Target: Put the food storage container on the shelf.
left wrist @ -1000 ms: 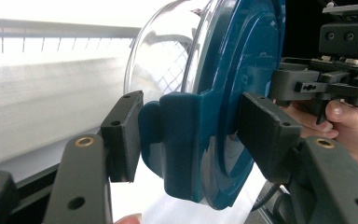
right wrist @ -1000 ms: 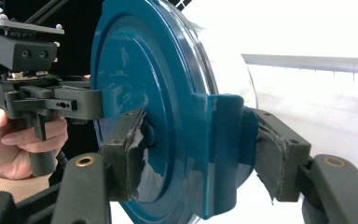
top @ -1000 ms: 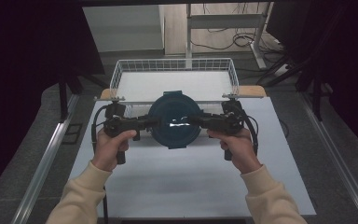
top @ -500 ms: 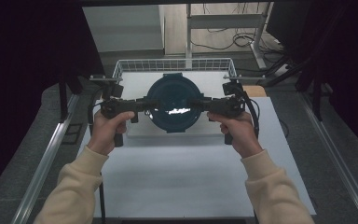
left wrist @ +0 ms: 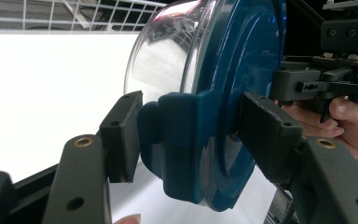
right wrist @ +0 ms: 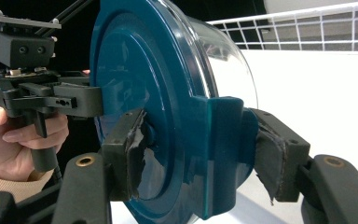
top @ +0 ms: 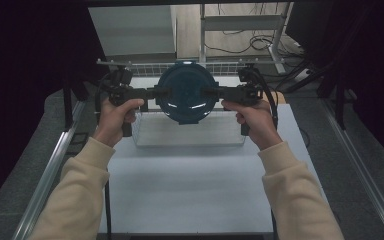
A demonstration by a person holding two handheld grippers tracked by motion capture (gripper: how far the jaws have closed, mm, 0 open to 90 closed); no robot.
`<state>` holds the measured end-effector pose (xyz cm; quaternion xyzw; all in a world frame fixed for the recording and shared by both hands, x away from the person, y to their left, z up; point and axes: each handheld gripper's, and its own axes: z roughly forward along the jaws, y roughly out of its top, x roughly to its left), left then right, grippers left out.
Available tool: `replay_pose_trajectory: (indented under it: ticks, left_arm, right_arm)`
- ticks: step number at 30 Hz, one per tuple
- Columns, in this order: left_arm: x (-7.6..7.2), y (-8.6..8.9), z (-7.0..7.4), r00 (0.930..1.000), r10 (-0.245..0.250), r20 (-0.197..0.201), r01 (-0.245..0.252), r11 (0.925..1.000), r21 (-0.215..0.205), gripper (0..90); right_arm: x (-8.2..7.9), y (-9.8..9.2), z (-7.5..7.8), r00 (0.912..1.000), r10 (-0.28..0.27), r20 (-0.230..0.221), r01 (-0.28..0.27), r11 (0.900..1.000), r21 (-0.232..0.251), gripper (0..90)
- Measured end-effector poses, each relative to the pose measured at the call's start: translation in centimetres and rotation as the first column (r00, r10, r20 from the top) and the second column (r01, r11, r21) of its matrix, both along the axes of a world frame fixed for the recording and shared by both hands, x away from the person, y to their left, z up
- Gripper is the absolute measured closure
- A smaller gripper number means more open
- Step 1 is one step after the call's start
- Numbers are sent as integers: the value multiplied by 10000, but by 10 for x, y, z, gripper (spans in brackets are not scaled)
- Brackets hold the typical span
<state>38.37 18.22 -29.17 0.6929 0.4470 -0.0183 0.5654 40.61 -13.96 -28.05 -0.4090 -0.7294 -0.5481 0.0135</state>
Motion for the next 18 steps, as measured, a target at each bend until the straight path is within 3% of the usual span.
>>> replay_pose_trajectory:
  ticks: [8,13,18]
  left_arm:
    - [30,2,-2,9995,-85,-305,79,9998,-194,415]
    - [51,6,-11,9977,38,-684,-63,9993,-359,414]
    - [61,8,-18,9951,53,-985,-86,9994,-330,414]
  right_arm:
    - [25,2,4,9996,-103,-259,99,9999,-132,396]
    - [47,5,-3,9982,-166,-580,161,9998,-86,396]
    - [59,7,-11,9956,-184,-918,179,9998,-59,395]
